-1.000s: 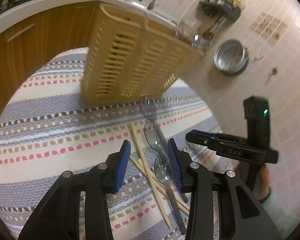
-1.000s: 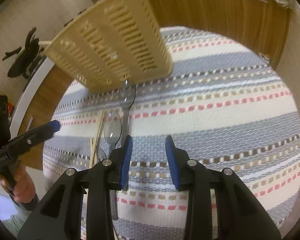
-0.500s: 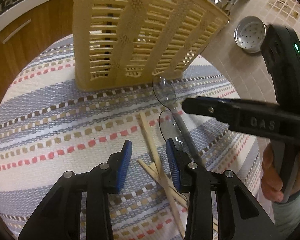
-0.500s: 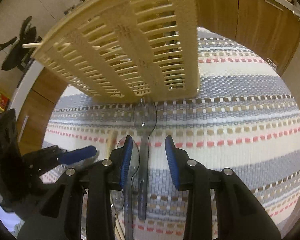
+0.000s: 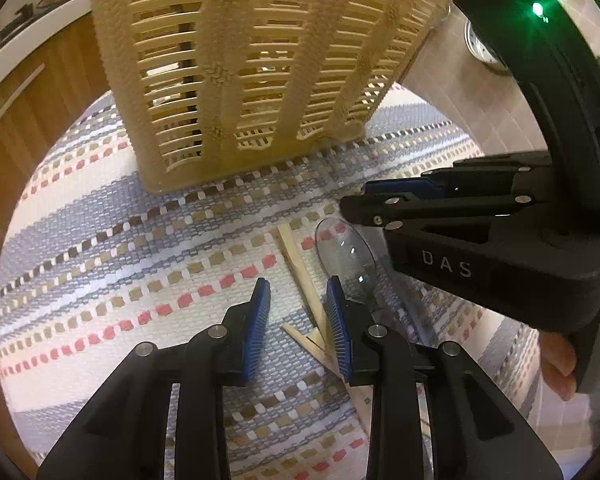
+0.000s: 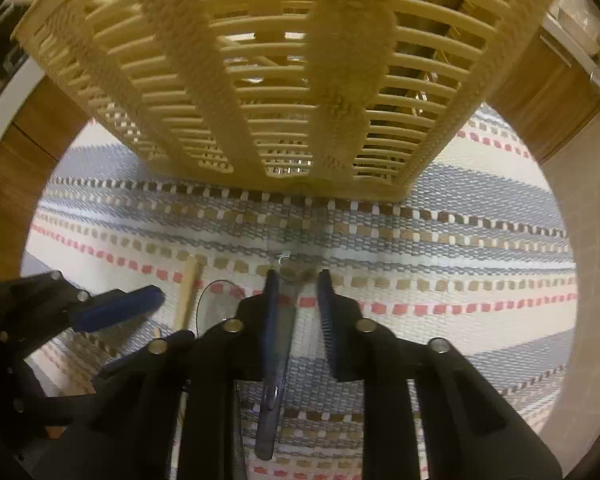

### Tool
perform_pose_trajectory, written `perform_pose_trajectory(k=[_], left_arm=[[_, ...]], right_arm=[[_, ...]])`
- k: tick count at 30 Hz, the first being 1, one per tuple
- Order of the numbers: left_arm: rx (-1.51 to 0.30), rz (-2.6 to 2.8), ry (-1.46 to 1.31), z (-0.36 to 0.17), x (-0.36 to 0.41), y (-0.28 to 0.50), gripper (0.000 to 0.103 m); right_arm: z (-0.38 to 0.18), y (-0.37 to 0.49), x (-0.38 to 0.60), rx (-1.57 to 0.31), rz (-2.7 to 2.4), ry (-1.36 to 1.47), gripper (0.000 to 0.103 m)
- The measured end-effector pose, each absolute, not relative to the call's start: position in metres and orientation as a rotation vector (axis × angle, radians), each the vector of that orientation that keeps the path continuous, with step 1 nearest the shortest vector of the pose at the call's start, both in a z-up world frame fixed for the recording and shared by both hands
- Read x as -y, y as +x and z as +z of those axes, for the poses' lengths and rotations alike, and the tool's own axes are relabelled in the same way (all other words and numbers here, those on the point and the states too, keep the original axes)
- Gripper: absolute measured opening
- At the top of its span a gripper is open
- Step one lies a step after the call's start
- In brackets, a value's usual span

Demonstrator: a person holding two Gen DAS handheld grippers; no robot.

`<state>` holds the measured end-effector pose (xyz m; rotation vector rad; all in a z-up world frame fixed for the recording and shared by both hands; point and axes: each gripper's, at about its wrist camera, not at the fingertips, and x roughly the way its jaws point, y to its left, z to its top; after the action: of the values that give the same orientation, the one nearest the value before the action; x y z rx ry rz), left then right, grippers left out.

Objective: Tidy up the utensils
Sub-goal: 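Grasp a third clear spoon with the right tool while the left tool reaches a chopstick, then close the left tool on a wooden chopstick and lift it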

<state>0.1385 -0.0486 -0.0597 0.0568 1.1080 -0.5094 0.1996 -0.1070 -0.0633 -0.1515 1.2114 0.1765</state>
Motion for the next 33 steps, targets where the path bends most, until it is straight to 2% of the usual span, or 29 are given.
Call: perform_pose_trajectory(k=[2, 7, 19, 22, 23, 29, 33], left_arm=[[-1.113, -0.501, 0.086, -0.060, 0.052, 0.138, 0.026], [-1.128, -0.487, 0.120, -0.062, 0.057, 0.142, 0.014], [-1.168, -0.446, 0.165, -0.061, 0.071, 0.152, 0.014], [-1.154, -0.421, 0.202, -0.063, 0.084, 0.149, 0.010], [-1.148, -0.407, 0.206, -0.064, 0.088, 0.148, 0.005], [-1.097, -0.437, 0.064, -0.070, 0.072, 0.145, 0.004], [-0.994, -0.487, -0.064, -0.061, 0.057, 0.135, 0.004]], right_arm=[[-0.065, 0.197, 0.102, -1.212, 0.169, -0.172, 0.009], [-0.065, 0.183, 0.122, -1.219, 0.158, -0.166, 0.008], [-0.063, 0.173, 0.138, -1.273, 0.186, -0.158, 0.008], [-0.066, 0.179, 0.130, -1.268, 0.187, -0.155, 0.008], [-0.066, 0.179, 0.131, -1.265, 0.187, -0.156, 0.008], [-0.067, 0.165, 0.137, -1.209, 0.238, -0.133, 0.002], [-0.060, 0.149, 0.143, -1.143, 0.273, -0.094, 0.002]])
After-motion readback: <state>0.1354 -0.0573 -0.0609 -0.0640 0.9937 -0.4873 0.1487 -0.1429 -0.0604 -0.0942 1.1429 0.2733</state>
